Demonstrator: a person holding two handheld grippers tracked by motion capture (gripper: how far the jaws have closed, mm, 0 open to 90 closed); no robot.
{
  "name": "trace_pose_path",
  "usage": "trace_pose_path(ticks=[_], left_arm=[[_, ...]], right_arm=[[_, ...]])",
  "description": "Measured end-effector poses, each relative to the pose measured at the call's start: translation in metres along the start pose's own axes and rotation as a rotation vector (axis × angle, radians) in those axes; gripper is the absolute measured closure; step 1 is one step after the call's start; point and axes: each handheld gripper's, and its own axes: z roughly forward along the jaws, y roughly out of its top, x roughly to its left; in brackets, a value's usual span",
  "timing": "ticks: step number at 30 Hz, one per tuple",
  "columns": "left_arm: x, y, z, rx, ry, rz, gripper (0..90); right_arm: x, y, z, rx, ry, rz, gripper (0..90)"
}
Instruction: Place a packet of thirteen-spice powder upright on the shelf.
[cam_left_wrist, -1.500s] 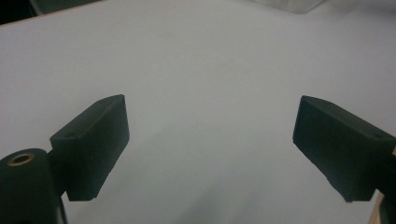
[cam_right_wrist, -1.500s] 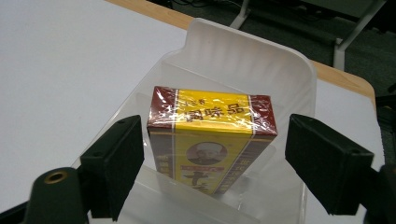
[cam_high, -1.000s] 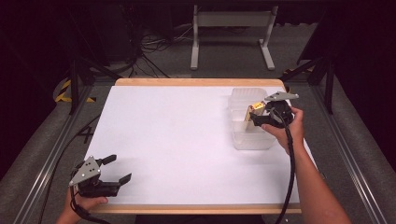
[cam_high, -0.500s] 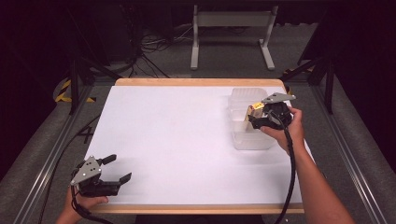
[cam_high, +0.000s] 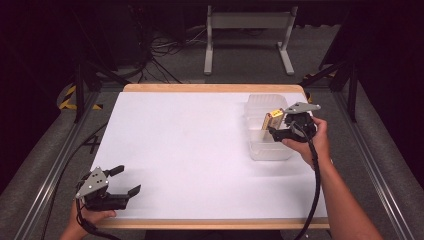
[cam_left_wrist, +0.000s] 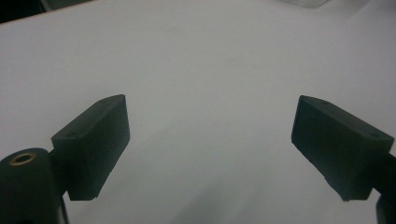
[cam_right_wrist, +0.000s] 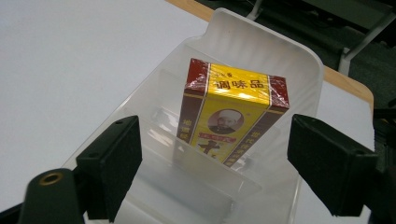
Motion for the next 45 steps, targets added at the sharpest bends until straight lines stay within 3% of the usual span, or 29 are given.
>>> trace_pose_path(ticks=[18,45], left_arm=[[-0.001,0.000,0.000,0.004,0.003,0.005,12.1],[-0.002,0.000,0.002,0.013,-0.009,0.011,11.6]], right_arm=[[0.002,-0.016,-0.029,-0.021,0.028,-0.040,17.5],[0.020,-0.052,-0.051,-0.037,0.054,-0.096,17.1]])
